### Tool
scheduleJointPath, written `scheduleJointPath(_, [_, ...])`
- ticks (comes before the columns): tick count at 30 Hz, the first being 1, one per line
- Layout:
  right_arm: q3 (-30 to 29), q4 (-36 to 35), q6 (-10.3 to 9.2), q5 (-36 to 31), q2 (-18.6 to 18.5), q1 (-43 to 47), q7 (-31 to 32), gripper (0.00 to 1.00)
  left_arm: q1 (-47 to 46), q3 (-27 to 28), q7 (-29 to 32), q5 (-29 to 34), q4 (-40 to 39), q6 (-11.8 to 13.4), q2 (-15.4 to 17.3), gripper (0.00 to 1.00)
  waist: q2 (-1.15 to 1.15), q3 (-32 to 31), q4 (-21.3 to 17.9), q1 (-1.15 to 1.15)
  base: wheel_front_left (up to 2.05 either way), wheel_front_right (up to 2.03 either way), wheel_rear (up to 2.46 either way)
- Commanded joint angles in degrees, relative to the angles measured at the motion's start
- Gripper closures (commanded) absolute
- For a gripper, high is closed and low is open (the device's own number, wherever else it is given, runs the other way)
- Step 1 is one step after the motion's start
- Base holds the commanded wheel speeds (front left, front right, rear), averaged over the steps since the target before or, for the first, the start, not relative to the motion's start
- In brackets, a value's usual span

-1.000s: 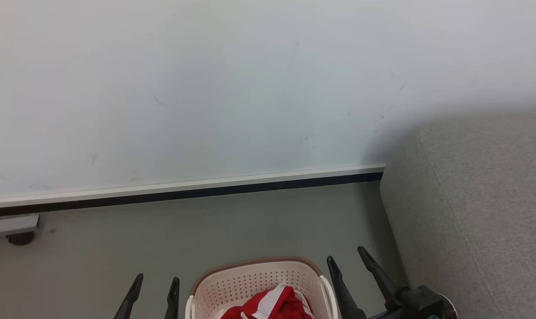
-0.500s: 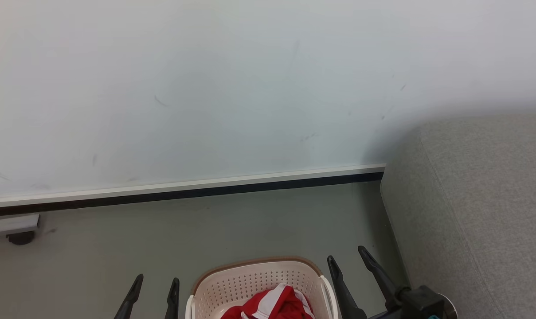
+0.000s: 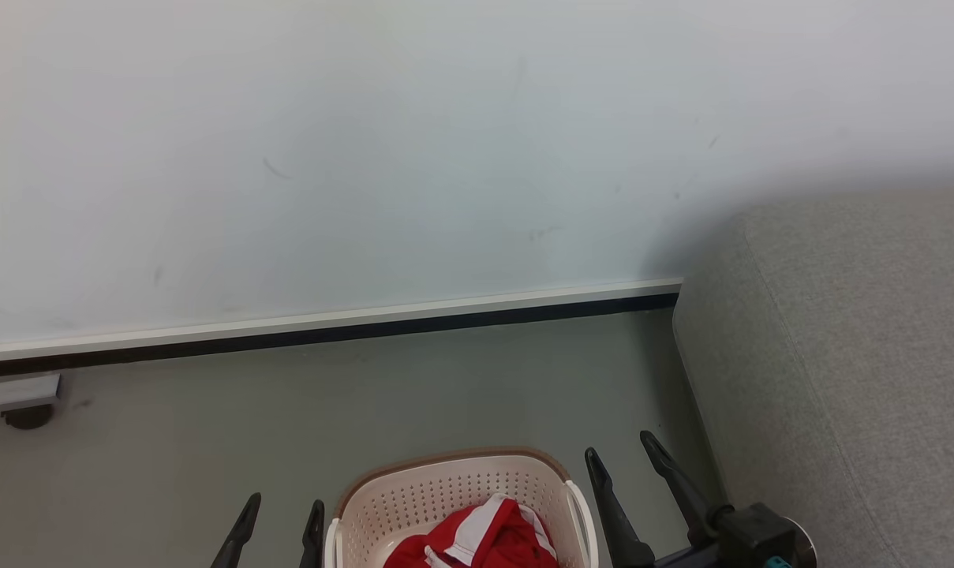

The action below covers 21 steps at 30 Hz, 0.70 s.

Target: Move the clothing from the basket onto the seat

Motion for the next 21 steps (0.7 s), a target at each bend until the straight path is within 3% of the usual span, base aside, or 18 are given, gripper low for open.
scheduleJointPath(1, [-0.01, -0.29, 0.04, -0.10, 0.07, -0.78, -0.09, 0.00, 0.39, -0.05, -0.29, 0.35, 0.41, -0.04, 0.13, 0.00, 0.00, 0.32, -0.22, 0.00, 0.00, 0.00, 0.00])
scheduleJointPath(11, [-0.81, -1.59, 0.04, -0.17, 0.31, -2.27, -0.08, 0.00, -1.00, -0.69, -0.26, 0.06, 2.41, -0.52, 0.13, 0.00, 0.00, 3.19, -2.18, 0.00, 0.00, 0.00, 0.00])
scheduleJointPath(21, [-2.23, -4.60, 0.04, -0.79, 0.55, -5.67, -0.08, 0.00, -5.33, -2.02, -0.25, 0.52, 6.35, -1.37, 0.12, 0.00, 0.00, 10.28, -4.46, 0.00, 0.00, 0.00, 0.00])
